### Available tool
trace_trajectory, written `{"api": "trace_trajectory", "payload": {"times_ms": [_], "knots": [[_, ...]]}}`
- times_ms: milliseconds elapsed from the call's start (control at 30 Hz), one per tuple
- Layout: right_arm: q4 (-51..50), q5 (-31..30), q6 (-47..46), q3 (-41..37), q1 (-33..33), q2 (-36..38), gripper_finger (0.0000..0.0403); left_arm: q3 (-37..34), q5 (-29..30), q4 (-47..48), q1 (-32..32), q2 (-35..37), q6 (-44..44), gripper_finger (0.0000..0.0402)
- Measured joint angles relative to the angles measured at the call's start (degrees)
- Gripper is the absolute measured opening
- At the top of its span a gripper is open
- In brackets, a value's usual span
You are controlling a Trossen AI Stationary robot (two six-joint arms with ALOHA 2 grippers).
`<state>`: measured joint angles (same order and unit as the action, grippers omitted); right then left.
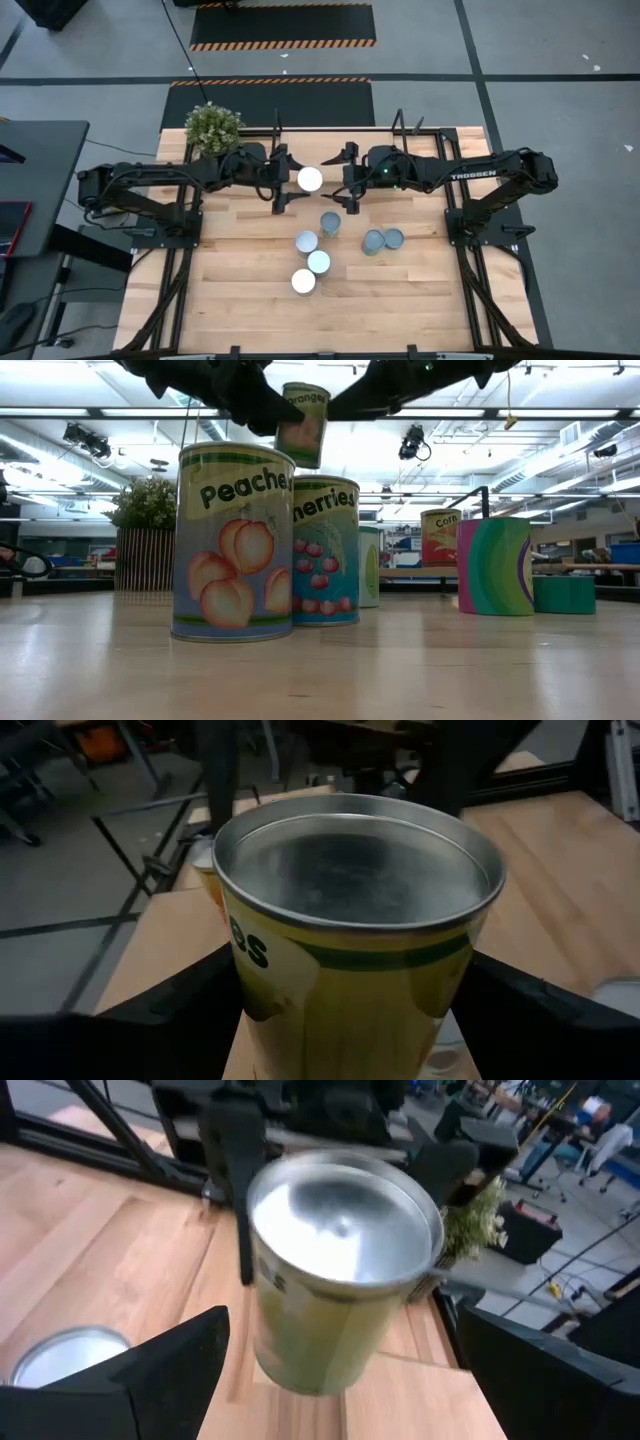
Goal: Pick and place cans onto a shelf
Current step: Put the canned oranges on the shelf
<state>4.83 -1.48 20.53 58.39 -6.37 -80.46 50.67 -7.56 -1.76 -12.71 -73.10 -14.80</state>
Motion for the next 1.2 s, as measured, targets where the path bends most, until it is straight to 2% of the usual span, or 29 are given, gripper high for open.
{"api": "trace_trajectory", "payload": {"times_ms": [200,500,933,1200], "knots": [[2.8,2.5,-1.34,0.0,-0.17,-0.09,0.0399,0.01,1.46,-1.14,0.07,-1.2,-0.95,0.0314],[4.69,2.54,-1.33,0.0,-0.33,-0.09,0.0398,0.01,2.97,-9.4,1.32,-5.61,-3.58,0.0314],[4.99,2.7,-1.0,-0.02,-1.11,-0.09,0.0397,0.01,3.03,-14.18,1.78,-5.7,-3.92,0.0314],[6.57,4.87,0.01,-0.04,-1.07,-0.11,0.0361,0.01,3.06,-15.79,2.75,-5.7,-4.95,0.0314]]}}
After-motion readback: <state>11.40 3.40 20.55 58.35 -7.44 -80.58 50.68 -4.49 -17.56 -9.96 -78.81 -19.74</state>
